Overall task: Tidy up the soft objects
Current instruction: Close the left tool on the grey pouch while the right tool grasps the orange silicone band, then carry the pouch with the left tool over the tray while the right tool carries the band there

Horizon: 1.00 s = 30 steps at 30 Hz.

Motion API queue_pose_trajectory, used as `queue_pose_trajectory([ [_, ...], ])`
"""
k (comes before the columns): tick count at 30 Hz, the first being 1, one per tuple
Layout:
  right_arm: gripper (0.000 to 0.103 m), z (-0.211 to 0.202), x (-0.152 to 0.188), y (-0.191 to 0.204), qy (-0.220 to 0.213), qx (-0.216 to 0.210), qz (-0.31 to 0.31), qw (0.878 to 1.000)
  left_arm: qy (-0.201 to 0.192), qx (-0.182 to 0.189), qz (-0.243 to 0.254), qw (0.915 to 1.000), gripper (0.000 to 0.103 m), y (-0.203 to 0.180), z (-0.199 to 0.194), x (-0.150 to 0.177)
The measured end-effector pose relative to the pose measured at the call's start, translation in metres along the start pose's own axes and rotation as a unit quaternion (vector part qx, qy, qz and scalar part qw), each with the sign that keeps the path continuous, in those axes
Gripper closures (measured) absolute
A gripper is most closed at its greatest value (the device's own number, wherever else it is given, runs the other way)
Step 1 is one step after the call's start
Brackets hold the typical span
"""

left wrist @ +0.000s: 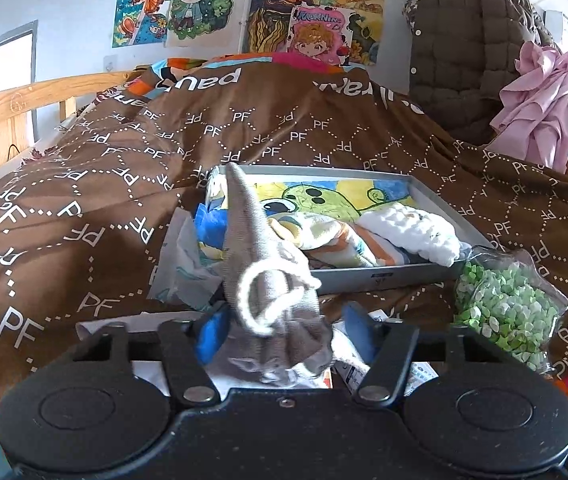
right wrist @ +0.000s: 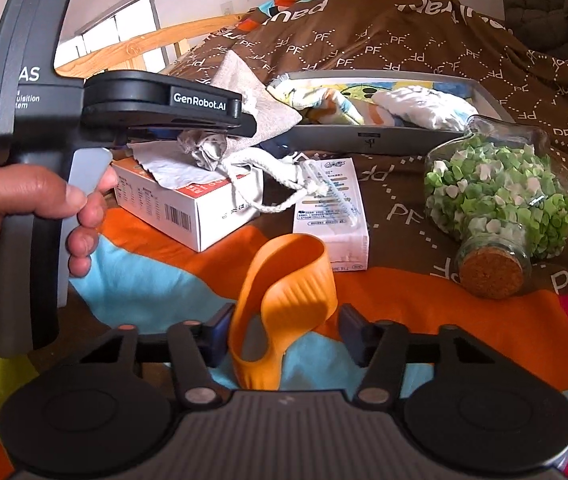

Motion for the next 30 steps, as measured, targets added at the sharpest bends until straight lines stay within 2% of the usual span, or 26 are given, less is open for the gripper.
queue_pose_trajectory([
  [5,0.064,-0.002,-0.001,0.000,0.000,-0.008,0.011,1.000,-0.003,0.006,-0.001,1.0000,0.057,0.000,-0.003,0.001],
  [7,0.078,-0.003,-0.002,-0.001,-0.003,-0.008,0.018,1.000,-0.005,0.006,0.000,1.0000,0.060,-0.001,-0.005,0.000],
  [10,0.084,-0.004,-0.003,-0.003,-0.005,-0.004,0.022,1.000,-0.006,0.009,0.002,0.9999,0.061,-0.003,-0.009,0.001],
  [16,0.091,-0.011,-0.008,-0.006,-0.031,0.010,0.016,0.999,-0.007,0.020,0.003,0.9998,0.062,-0.012,-0.023,0.006],
  [25,0.092,-0.022,-0.015,-0.012,-0.056,0.027,0.021,0.998,-0.007,0.044,0.032,0.9985,0.063,-0.037,-0.049,0.016],
  [30,0.092,-0.038,-0.024,-0.014,-0.098,0.037,0.017,0.994,-0.009,0.048,0.045,0.9978,0.064,-0.046,-0.065,0.021],
])
Point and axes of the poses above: each gripper's, at about its wrist camera, not at the fingertips, and z roughly the way its jaws point, y to its left, x to its underside, the point moved 8 cm from there along z, roughly the way its jaws point, and after that the axes turned 3 degrees about x, right-handed, at the moved point
